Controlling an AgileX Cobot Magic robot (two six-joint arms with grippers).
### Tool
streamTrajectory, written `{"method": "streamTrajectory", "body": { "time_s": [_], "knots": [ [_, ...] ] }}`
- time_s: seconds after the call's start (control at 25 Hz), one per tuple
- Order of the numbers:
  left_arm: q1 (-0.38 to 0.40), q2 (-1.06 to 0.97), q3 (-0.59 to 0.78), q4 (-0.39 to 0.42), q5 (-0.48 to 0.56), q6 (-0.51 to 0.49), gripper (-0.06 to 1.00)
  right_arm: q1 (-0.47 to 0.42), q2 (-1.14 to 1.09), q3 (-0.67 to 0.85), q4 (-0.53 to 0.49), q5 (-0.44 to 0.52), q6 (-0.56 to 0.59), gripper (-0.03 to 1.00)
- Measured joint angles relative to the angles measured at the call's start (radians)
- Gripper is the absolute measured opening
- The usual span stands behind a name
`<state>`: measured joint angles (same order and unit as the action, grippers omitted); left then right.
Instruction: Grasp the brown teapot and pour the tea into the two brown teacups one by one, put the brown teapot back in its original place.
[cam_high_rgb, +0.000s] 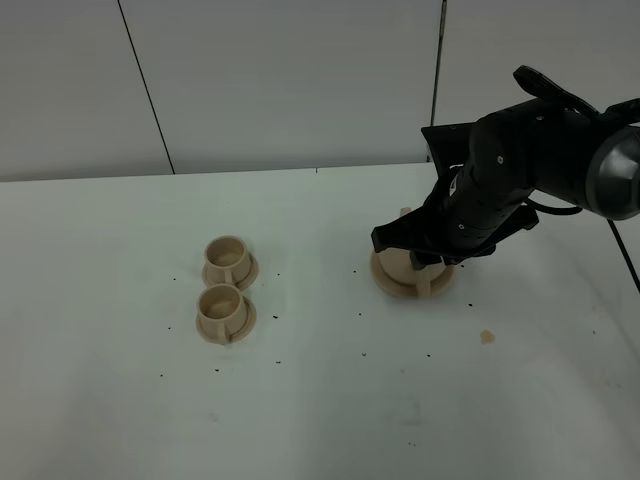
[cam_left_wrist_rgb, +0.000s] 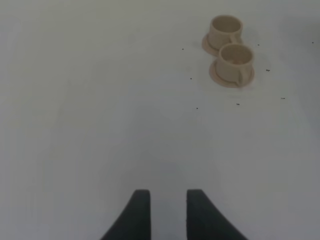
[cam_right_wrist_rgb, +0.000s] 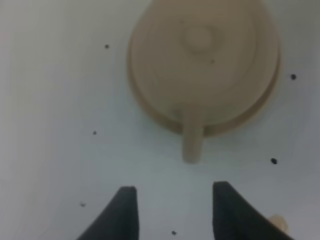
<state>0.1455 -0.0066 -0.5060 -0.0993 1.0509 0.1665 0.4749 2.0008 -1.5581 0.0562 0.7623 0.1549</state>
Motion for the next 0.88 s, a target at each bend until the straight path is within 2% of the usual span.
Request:
{"method": "streamTrajectory", "body": {
  "time_s": [0.24, 0.4, 0.76, 0.88],
  "knots": [
    [0.000, 0.000, 0.000, 0.000, 0.000, 0.000, 0.25, 0.000, 0.065, -0.054, -0.014, 0.030, 0.003, 0.34],
    [0.000, 0.000, 0.000, 0.000, 0.000, 0.000, 0.25, 0.000, 0.134, -0.166, -0.015, 0.121, 0.004, 0.34],
    [0.000, 0.000, 0.000, 0.000, 0.000, 0.000, 0.25, 0.000, 0.319, -0.478, -0.016, 0.397, 0.004, 0.34],
    [0.000, 0.000, 0.000, 0.000, 0.000, -0.001, 0.25, 0.000, 0.366, -0.544, -0.020, 0.444, 0.014, 0.34]
  ]
}}
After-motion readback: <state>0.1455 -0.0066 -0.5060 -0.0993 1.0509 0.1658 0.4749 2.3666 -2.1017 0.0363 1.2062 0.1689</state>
